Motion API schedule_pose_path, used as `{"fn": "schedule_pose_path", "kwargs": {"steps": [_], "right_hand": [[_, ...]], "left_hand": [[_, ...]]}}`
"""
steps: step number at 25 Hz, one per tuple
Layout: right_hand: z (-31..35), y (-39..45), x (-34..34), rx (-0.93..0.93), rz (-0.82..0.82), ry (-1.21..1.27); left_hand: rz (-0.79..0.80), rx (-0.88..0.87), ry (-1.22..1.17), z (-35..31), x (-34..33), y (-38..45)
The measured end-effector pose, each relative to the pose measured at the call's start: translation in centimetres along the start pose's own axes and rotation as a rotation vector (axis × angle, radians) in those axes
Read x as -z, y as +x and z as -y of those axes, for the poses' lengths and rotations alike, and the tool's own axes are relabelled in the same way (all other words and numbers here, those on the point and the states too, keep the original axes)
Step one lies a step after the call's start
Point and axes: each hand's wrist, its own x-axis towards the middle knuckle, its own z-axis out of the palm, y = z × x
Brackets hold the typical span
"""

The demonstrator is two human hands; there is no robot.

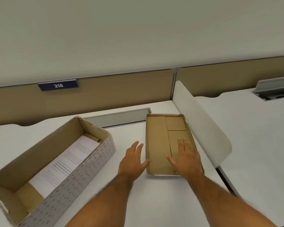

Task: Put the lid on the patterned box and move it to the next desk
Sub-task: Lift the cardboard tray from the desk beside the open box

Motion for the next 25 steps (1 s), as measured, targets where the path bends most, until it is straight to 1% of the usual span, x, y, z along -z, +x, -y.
{"fn": "schedule_pose_path", "kwargs": {"steps": [2, 4, 6, 7, 10, 14, 16, 17, 18, 20, 21, 22, 23, 25], "right_hand": [[-1.3, 0.0, -0.9, -0.148, 0.046, 0.052], [-2.6, -0.1, -1.8, -0.264, 0.117, 0.097], [-2.8, 0.1, -2.4, -0.315, 0.229, 0.112], [-2.8, 0.1, -2.4, -0.308, 0.248, 0.092], [-2.9, 0.7, -2.2, -0.299, 0.195, 0.066], [-2.8, 1.1, -1.7, -0.39, 0.047, 0.258], [-2.7, 1.1, -1.1, -0.427, -0.061, 0.426], [-2.7, 1.1, -0.8, -0.466, -0.086, 0.552], [-2.9, 1.3, -0.1, -0.536, -0.078, 0.72], [-3.4, 1.9, 1.8, -0.71, -0.007, 1.171], [-3.7, 2.0, 2.9, -0.768, 0.058, 1.374], [-3.7, 2.0, 4.1, -0.797, 0.135, 1.503], [-3.6, 1.8, 5.1, -0.793, 0.201, 1.562], [-2.9, 1.2, 6.7, -0.72, 0.296, 1.56]], "left_hand": [[0.037, 0.099, -0.127, -0.1, -1.2, 0.5], [0.109, 0.159, -0.219, 0.1, -2.4, 1.0], [0.158, 0.188, -0.306, -0.2, -3.6, 1.6], [0.166, 0.2, -0.348, -0.5, -4.2, 1.8], [0.18, 0.252, -0.392, -1.7, -5.2, 1.9], [0.078, 0.331, -0.463, -1.4, -5.5, 2.1], [-0.002, 0.36, -0.522, -0.6, -4.9, 1.9], [-0.051, 0.384, -0.563, -0.2, -4.5, 1.8], [-0.095, 0.417, -0.612, 0.1, -4.1, 1.7], [-0.149, 0.484, -0.753, 1.1, -2.9, 1.4], [-0.156, 0.502, -0.829, 1.7, -2.3, 1.1], [-0.155, 0.51, -0.895, 2.2, -1.8, 0.8], [-0.149, 0.515, -0.943, 2.7, -1.5, 0.4], [-0.136, 0.523, -1.007, 3.5, -0.8, -0.6]]}}
